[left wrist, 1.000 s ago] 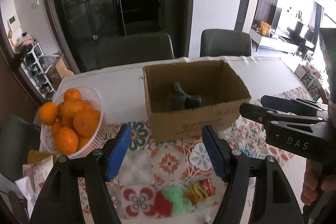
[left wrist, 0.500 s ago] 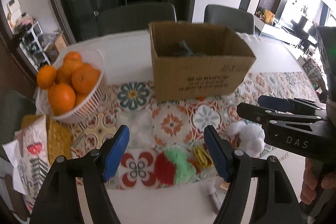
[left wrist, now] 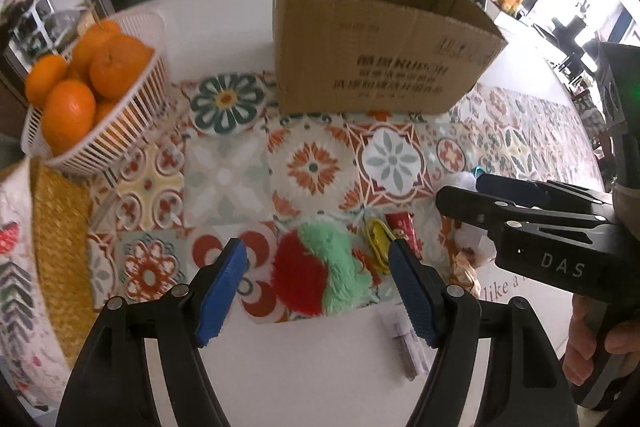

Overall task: Organize soft objects
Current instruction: 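Grasp the green-red fuzzy plush with the left tool while the right tool grasps the red snack packet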

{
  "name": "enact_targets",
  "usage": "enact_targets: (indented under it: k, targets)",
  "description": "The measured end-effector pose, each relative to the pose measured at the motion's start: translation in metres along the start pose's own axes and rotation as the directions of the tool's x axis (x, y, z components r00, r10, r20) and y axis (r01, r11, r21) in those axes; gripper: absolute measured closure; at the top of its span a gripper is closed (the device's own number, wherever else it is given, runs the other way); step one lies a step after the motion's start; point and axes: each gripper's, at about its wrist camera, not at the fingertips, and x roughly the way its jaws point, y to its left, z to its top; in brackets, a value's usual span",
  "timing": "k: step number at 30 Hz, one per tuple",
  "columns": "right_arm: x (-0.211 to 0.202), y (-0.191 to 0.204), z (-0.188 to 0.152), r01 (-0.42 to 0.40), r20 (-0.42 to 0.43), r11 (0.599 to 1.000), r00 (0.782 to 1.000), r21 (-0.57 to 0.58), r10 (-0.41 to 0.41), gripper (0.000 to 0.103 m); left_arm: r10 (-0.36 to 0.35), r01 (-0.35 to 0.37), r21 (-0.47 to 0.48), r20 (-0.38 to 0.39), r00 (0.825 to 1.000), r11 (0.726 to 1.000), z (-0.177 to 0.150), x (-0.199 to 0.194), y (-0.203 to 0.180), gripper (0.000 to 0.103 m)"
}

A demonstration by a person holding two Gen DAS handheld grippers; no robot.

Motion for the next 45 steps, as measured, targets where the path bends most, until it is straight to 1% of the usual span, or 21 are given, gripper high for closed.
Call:
enact_targets:
  k: [9, 11, 13, 16, 19, 23, 26, 29, 31, 33, 39, 42, 45]
  targets:
    - [0.035, -0.014, -0.007, -0.017, -0.089, 0.998, 0.996, 0.058, 0.022, 0.050, -0.028, 0.025, -0.035, -0.075, 0.997, 0.999, -0.004, 0.030, 0.004, 0.030]
    - [0.042, -0.017, -0.008, -0.015, -0.104, 0.998, 0.994, 0.065, 0.022, 0.052, -0.031, 0.027, -0.045, -0.092, 0.995, 0.999, -0.005, 0.037, 0.005, 0.030]
    - [0.049, -0.019, -0.008, -0.010, -0.120, 0.998, 0.993, 0.069, 0.018, 0.057, -0.037, 0.031, -0.055, -0.106, 0.994, 0.998, -0.006, 0.042, 0.007, 0.030]
    - [0.056, -0.022, -0.008, 0.000, -0.128, 0.997, 0.992, 0.074, 0.009, 0.059, -0.036, 0.028, -0.061, -0.131, 0.991, 0.998, -0.006, 0.048, 0.008, 0.031]
    - [0.062, -0.024, -0.008, -0.007, -0.146, 0.996, 0.989, 0.086, 0.019, 0.062, -0.038, 0.027, -0.070, -0.148, 0.988, 0.997, -0.005, 0.053, 0.009, 0.032]
    - [0.070, -0.026, -0.008, 0.005, -0.160, 0.996, 0.987, 0.094, 0.010, 0.066, -0.047, 0.032, -0.091, -0.170, 0.984, 0.995, -0.005, 0.060, 0.012, 0.037]
    - [0.076, -0.025, -0.010, -0.009, -0.172, 0.995, 0.985, 0.103, 0.027, 0.066, -0.061, 0.043, -0.104, -0.181, 0.982, 0.994, -0.005, 0.064, 0.013, 0.038]
    - [0.080, -0.025, -0.011, -0.006, -0.179, 0.995, 0.984, 0.103, 0.024, 0.067, -0.077, 0.053, -0.127, -0.199, 0.977, 0.991, -0.005, 0.070, 0.016, 0.045]
    - [0.083, -0.025, -0.011, -0.002, -0.183, 0.995, 0.983, 0.104, 0.021, 0.067, -0.095, 0.066, -0.141, -0.211, 0.973, 0.988, -0.007, 0.074, 0.017, 0.046]
    - [0.085, -0.025, -0.012, 0.001, -0.187, 0.994, 0.982, 0.105, 0.019, 0.068, -0.102, 0.070, -0.149, -0.224, 0.969, 0.986, -0.008, 0.079, 0.018, 0.049]
    - [0.091, -0.022, -0.011, 0.003, -0.190, 0.994, 0.982, 0.105, 0.018, 0.069, -0.129, 0.081, -0.201, -0.235, 0.963, 0.976, -0.011, 0.090, 0.023, 0.054]
    - [0.093, -0.018, -0.010, 0.010, -0.189, 0.996, 0.982, 0.094, 0.008, 0.069, -0.144, 0.087, -0.229, -0.241, 0.960, 0.969, -0.012, 0.094, 0.024, 0.054]
    - [0.099, -0.015, -0.012, 0.011, -0.208, 0.995, 0.978, 0.094, 0.008, 0.070, -0.146, 0.083, -0.246, -0.249, 0.957, 0.966, -0.012, 0.105, 0.019, 0.055]
